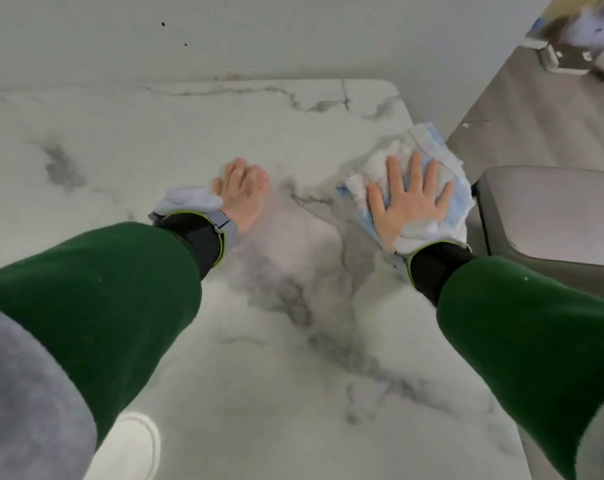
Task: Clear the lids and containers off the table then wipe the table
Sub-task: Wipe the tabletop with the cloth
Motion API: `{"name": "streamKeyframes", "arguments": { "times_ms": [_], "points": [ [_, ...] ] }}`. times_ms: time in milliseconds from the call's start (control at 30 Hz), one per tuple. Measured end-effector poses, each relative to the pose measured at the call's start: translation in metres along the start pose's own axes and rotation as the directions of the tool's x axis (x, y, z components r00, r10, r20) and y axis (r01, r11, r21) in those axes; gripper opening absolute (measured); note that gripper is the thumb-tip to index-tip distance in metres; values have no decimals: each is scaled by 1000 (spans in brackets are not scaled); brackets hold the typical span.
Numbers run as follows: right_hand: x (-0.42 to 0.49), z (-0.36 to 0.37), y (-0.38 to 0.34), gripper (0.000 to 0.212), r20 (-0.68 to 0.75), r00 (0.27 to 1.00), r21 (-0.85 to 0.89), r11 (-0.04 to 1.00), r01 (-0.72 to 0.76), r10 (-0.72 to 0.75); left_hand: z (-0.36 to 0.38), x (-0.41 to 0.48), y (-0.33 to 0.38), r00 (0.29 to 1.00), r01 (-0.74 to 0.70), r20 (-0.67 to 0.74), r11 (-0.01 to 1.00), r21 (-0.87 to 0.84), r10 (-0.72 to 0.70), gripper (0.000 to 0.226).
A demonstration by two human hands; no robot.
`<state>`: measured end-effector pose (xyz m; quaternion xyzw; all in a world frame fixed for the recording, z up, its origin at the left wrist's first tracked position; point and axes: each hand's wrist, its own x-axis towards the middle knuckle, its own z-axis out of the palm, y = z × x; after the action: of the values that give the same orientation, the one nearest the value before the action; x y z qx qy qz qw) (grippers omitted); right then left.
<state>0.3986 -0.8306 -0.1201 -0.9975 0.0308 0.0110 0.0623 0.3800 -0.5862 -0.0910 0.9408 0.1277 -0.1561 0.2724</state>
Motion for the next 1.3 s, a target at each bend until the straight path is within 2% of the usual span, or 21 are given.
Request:
{"name": "streamKeyframes", "arguments": {
  "times_ms": [67, 100, 167, 267, 367, 433, 500, 600, 667, 700, 767, 867, 967, 1033, 1067, 1133, 1233, 1300],
  "points": [
    [-30, 0, -25, 64, -5, 999, 2, 999, -45, 45, -5, -12, -10, 1000, 20, -16, 1000, -19, -20, 52],
    [-46, 0, -42, 64, 5, 1000, 10, 1000, -12, 12, -6, -17, -16, 999, 22, -33, 1000, -7, -22, 54],
    [-84, 3, -79, 65, 32, 992, 22, 992, 121, -121, -9, -29, -31, 998, 49, -46, 999, 18, -48, 58],
    [-133, 9, -119, 66, 78, 935, 20, 938, 347, -347, -6, -45, -44, 998, 60, -17, 993, 98, -58, 60],
    [-145, 9, -102, 66, 96, 908, 17, 912, 409, -408, 2, -68, -44, 999, -22, 37, 986, 164, 16, 59],
    [-142, 7, -66, 66, 65, 963, 15, 965, 263, -263, 9, -81, -43, 995, -90, 62, 975, 203, 79, 59],
    [-138, 2, -22, 66, 47, 999, 17, 1000, 8, -9, 16, -93, -44, 990, -130, 82, 963, 234, 114, 59],
    [-146, -2, 5, 65, 68, 956, 10, 958, -288, 286, 28, -111, -53, 989, -136, 101, 948, 286, 111, 62],
    [-160, 0, -11, 65, 43, 914, 9, 915, -404, 403, 33, -115, -60, 987, -146, 112, 941, 306, 117, 62],
    [-168, 2, -25, 65, 29, 909, 10, 910, -415, 415, 34, -115, -63, 986, -150, 116, 942, 300, 120, 61],
    [-189, 7, -56, 65, 27, 945, -8, 945, -327, 327, 32, -115, -66, 984, -144, 135, 971, 193, 119, 58],
    [-211, 13, -97, 67, 47, 998, -8, 999, -51, 52, 28, -115, -64, 978, -110, 176, 994, -22, 112, 56],
    [-217, 14, -100, 68, 76, 972, 20, 975, 222, -223, 26, -114, -66, 979, -71, 182, 992, -102, 89, 56],
    [-206, 10, -72, 67, 71, 962, 26, 965, 263, -264, 26, -115, -68, 981, -68, 171, 989, -129, 89, 55],
    [-197, 7, -54, 66, 70, 976, 35, 978, 206, -208, 26, -115, -68, 979, -72, 172, 977, -198, 107, 55],
    [-175, -2, -21, 66, 75, 997, 32, 999, -8, 5, 26, -116, -65, 977, -1, 195, 916, -402, 87, 54],
    [-145, -9, -10, 65, 80, 964, 10, 967, -254, 252, 30, -114, -62, 979, -7, 194, 971, -239, 55, 52],
    [-127, -9, -35, 65, 86, 952, 14, 955, -296, 294, 32, -112, -67, 984, -34, 171, 990, -135, 57, 54]
  ]
}}
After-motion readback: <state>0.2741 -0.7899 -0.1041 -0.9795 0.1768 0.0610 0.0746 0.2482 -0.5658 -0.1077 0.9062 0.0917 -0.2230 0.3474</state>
